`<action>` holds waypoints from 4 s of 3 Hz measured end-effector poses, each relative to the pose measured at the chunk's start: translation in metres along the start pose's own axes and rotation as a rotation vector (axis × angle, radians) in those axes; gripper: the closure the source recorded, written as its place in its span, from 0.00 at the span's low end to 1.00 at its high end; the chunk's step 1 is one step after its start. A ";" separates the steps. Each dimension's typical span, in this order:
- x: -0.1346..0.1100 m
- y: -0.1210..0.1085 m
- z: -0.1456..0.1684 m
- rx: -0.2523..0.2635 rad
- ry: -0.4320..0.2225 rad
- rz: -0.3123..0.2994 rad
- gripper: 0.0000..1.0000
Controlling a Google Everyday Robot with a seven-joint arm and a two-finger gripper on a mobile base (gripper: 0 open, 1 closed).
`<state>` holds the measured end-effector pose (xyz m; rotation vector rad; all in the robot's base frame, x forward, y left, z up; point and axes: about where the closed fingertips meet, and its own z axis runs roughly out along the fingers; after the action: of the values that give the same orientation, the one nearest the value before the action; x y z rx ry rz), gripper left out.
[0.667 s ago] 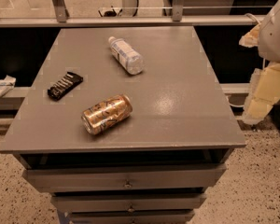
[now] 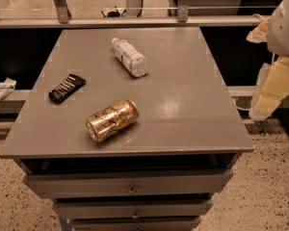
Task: Place blue plastic bottle upright
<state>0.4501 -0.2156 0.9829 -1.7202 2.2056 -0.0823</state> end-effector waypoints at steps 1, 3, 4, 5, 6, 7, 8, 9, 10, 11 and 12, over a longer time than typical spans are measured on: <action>-0.029 -0.034 0.016 -0.006 -0.085 0.009 0.00; -0.087 -0.092 0.062 -0.026 -0.234 0.184 0.00; -0.122 -0.113 0.090 -0.034 -0.305 0.325 0.00; -0.145 -0.121 0.106 -0.045 -0.343 0.413 0.00; -0.175 -0.131 0.112 -0.063 -0.412 0.510 0.00; -0.175 -0.131 0.112 -0.063 -0.413 0.511 0.00; -0.177 -0.137 0.113 -0.060 -0.445 0.579 0.00; -0.199 -0.139 0.130 -0.080 -0.487 0.665 0.00; -0.221 -0.146 0.147 -0.083 -0.538 0.781 0.00; -0.240 -0.155 0.163 -0.068 -0.565 0.883 0.00; -0.246 -0.163 0.176 -0.036 -0.538 0.934 0.00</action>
Offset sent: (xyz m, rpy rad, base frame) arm 0.1641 0.0781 -0.0221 0.3636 0.0372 -0.1513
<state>0.7062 0.0040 0.9149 -0.4792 2.3142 0.5692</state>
